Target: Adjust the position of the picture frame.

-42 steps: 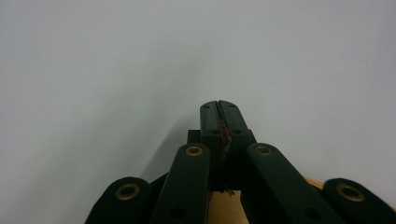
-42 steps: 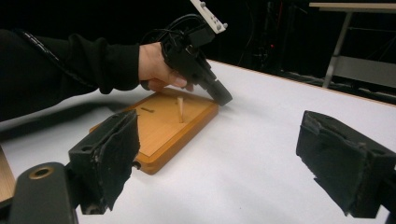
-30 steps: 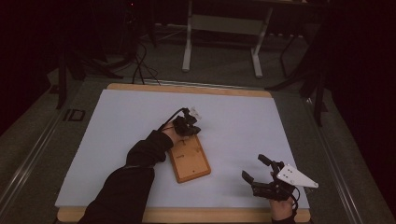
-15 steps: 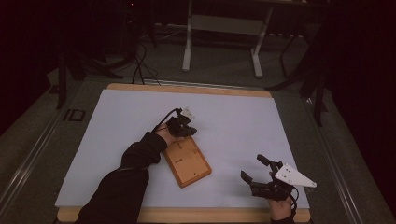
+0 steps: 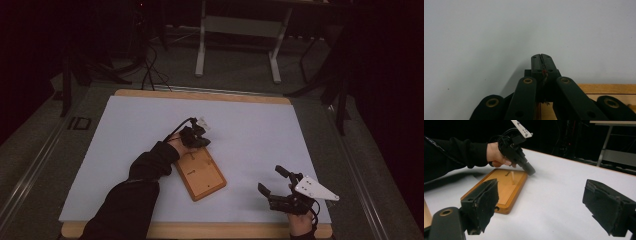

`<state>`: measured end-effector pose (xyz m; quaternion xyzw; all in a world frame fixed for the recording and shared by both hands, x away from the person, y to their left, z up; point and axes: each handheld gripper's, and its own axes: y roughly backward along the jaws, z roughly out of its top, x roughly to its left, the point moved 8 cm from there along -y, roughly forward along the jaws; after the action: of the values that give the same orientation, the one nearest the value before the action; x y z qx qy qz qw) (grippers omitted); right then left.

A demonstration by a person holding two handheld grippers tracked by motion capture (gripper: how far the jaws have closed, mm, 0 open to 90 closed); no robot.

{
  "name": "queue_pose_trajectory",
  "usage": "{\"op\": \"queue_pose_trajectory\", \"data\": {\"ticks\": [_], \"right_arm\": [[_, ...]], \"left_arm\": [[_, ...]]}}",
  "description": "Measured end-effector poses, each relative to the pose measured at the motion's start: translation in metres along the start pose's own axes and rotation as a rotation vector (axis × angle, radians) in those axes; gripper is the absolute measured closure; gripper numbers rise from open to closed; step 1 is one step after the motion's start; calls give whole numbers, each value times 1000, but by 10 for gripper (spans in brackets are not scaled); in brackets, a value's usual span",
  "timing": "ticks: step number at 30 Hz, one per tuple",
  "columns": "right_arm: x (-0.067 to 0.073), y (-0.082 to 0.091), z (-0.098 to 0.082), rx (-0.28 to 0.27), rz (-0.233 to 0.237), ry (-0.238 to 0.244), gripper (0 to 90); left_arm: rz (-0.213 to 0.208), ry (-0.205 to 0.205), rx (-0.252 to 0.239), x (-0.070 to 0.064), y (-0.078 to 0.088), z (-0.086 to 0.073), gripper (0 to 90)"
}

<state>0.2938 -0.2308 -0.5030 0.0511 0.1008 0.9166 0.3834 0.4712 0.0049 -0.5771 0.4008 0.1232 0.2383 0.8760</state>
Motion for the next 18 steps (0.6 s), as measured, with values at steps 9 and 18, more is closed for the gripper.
{"op": "queue_pose_trajectory", "data": {"ticks": [9,18], "right_arm": [[0,-1,0,3,1,2,131],[1,-3,-1,10,3,1,131]], "left_arm": [[5,14,5,6,17,-16,900],[8,21,-9,6,28,-24,900]]}}
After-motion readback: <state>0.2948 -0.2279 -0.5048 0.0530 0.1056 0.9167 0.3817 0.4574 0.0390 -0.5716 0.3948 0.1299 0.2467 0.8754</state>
